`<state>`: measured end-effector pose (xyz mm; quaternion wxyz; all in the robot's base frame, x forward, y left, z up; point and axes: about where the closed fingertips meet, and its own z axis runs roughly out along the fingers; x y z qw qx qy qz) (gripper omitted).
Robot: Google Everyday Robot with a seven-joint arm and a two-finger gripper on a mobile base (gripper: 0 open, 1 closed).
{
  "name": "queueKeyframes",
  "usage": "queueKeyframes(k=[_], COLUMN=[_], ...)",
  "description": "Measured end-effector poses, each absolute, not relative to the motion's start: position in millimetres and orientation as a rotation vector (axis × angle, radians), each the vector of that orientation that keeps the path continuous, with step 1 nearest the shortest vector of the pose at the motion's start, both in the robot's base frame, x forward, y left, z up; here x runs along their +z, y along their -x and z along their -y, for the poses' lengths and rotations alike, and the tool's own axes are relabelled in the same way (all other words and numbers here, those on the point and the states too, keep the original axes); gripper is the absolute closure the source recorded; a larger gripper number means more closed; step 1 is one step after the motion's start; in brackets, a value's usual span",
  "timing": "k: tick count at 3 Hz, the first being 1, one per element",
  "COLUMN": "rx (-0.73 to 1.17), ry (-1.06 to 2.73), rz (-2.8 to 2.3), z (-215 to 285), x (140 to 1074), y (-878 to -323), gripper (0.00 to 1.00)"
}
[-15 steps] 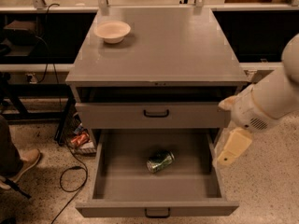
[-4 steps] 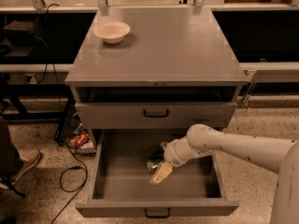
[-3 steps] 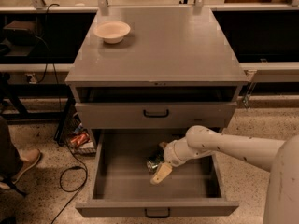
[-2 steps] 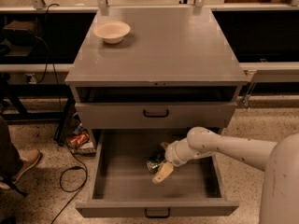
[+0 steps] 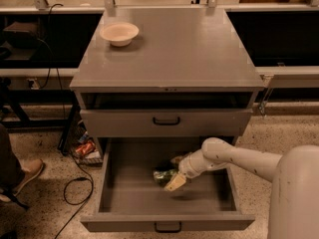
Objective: Pick green can from middle drawer and place on counter
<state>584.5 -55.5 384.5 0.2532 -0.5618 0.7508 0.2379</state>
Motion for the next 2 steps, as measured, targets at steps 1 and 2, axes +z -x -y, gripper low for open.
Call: queueKeyframes(k=[1,2], rx=[0.672,0.688], ry=[1.500,1.476], rz=[-2.049,-2.050], z=[59.8,61.7], x=[377.3,376.8], y=[-585.5,-585.0], gripper=[0.44,0.67])
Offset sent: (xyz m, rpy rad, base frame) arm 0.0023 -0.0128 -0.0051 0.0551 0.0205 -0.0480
